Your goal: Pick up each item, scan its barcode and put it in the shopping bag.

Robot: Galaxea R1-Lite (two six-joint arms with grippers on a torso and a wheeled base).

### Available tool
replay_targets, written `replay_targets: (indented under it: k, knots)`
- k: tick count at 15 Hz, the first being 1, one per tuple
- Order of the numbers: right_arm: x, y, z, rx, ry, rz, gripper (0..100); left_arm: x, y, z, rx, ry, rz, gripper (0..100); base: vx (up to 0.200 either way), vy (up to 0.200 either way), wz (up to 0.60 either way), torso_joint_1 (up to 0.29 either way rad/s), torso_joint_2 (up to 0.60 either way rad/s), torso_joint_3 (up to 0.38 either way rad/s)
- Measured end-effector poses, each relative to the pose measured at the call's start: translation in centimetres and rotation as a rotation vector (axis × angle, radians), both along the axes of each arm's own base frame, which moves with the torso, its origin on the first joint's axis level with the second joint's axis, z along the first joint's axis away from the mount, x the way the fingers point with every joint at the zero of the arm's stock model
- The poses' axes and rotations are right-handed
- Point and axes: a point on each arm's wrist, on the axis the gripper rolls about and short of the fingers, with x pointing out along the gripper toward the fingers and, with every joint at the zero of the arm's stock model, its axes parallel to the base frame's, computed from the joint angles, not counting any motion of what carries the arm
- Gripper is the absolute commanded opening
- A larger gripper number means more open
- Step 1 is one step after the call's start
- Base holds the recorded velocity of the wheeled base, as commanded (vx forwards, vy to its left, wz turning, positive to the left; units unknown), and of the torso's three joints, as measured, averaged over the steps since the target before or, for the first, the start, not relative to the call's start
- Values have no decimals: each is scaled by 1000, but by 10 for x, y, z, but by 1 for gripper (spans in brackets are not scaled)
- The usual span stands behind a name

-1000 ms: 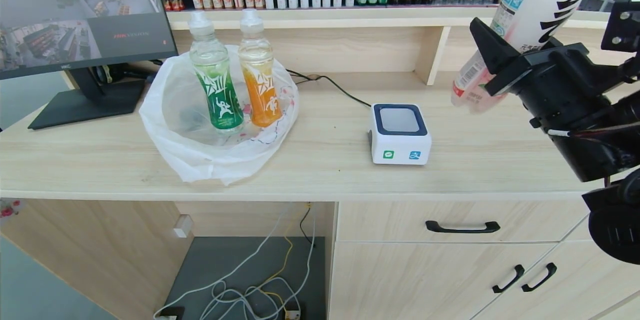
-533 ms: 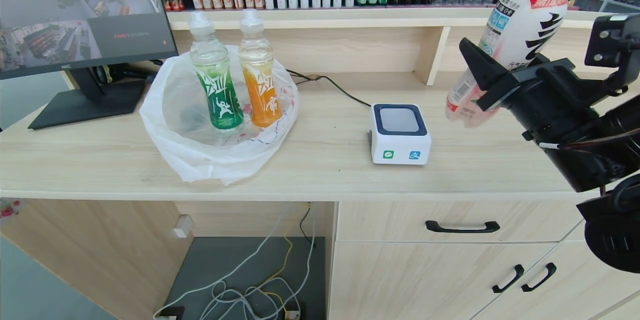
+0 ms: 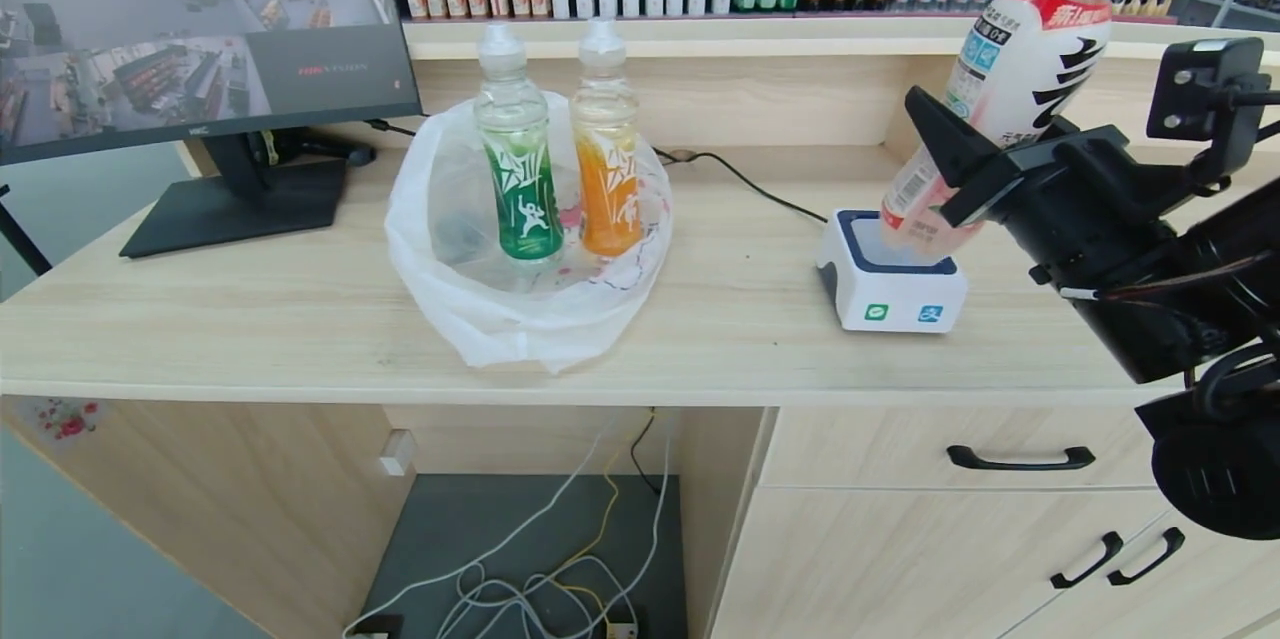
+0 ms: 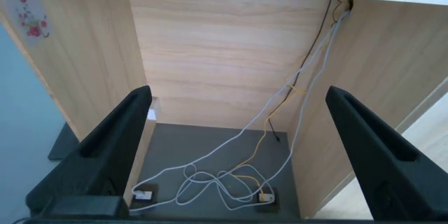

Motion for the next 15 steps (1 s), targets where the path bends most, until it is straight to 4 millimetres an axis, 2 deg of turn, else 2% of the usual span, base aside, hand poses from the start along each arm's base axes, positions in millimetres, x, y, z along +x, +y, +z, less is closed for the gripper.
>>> replay_targets:
  k: [6, 15]
  knots:
    - [-1, 1, 0, -11, -5, 16, 0, 0, 0, 0, 1, 0, 0, 100, 0, 200, 0, 1, 2, 3]
    - [4, 10, 10, -24, -63, 60, 0, 0, 0, 0, 4, 0, -2, 100, 0, 0, 0, 0, 0, 0]
